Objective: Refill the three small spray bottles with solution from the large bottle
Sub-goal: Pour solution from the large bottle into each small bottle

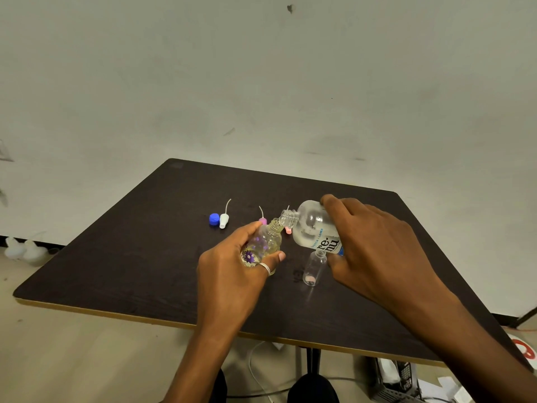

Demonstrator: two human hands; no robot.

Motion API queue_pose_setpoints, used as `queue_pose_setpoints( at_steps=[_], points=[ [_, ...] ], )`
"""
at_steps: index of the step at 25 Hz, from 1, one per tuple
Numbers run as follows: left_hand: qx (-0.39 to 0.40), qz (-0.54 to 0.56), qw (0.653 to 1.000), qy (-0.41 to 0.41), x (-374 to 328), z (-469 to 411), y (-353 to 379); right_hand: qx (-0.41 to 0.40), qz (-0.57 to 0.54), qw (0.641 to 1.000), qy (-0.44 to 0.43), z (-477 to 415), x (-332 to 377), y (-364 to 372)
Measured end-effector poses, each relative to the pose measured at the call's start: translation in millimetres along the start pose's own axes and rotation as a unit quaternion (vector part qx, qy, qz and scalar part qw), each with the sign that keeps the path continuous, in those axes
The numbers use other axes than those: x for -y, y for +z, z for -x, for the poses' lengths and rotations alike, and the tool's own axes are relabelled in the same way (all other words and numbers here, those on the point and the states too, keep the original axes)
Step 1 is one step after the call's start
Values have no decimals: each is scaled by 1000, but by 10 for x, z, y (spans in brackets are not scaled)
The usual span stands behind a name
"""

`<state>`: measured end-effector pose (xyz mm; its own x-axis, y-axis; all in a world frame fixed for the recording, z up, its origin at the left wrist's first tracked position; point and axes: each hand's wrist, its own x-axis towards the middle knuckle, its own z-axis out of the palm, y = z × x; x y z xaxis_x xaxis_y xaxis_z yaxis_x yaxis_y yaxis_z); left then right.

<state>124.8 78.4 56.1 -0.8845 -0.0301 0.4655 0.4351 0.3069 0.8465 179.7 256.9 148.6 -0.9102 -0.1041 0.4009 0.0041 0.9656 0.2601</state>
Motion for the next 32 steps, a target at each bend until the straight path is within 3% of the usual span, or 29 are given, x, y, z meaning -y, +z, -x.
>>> queue_pose_setpoints(
  at_steps=[32],
  points=[
    [5, -1, 1000, 3, -3, 5, -4, -5, 2, 1000, -4, -9, 20, -24]
  ],
)
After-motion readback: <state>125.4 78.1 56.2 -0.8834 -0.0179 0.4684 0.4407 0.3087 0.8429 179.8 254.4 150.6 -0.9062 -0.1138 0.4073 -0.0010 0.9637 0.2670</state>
